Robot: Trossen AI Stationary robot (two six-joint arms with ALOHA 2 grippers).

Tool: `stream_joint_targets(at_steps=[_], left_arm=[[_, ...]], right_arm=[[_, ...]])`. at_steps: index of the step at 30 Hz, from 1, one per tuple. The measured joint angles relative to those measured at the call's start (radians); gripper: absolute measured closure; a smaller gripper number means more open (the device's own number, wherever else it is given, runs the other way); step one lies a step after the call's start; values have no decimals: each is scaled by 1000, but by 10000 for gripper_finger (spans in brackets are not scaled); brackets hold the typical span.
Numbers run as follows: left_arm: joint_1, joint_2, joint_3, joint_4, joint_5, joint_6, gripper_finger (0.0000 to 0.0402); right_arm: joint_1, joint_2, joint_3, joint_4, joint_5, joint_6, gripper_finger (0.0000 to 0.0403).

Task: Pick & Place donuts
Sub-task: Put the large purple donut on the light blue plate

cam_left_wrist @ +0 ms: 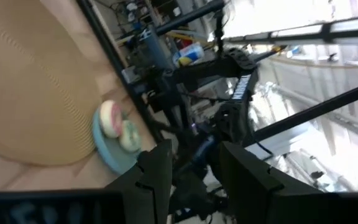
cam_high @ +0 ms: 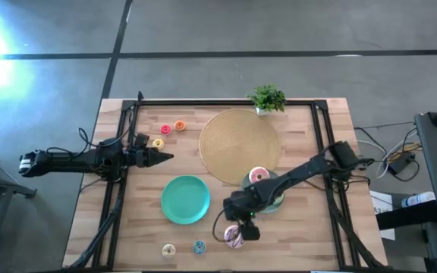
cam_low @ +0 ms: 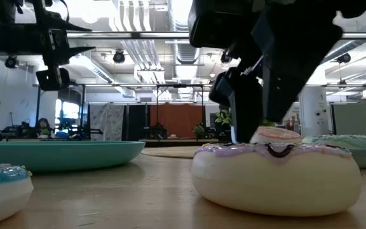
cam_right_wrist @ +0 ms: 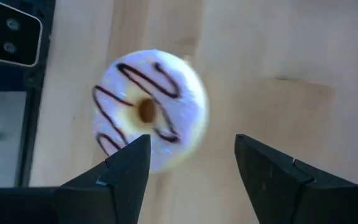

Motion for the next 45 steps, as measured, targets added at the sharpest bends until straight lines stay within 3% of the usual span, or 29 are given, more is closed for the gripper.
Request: stream_joint_targets(at_steps=[7, 20, 26, 30, 36, 39, 42, 45], left_arm=[[0, 0, -1, -41, 16, 8, 291], [0, 0, -1, -49, 16, 13, 291], [0, 1, -2, -59, 16, 10, 291], [0, 2, -2, -60, 16, 6, 291], [0, 2, -2, -65, 16, 8, 291], [0, 2, -2, -67, 15, 8, 291], [0, 2, -2, -72, 15, 13, 291], [0, 2, -2, -73, 11, 28, 291]], right_arm=[[27, 29, 28, 13, 46, 93, 179], [57, 61, 12, 113, 94, 89, 179], [71, 71, 5, 122, 189, 90, 186], [76, 74, 3, 120, 193, 150, 226], [83, 55, 1, 58, 210, 243, 334], [88, -10, -1, -45, 314, 282, 380], [92, -110, -7, -174, 444, 321, 384], [83, -211, -59, -316, 508, 417, 375]])
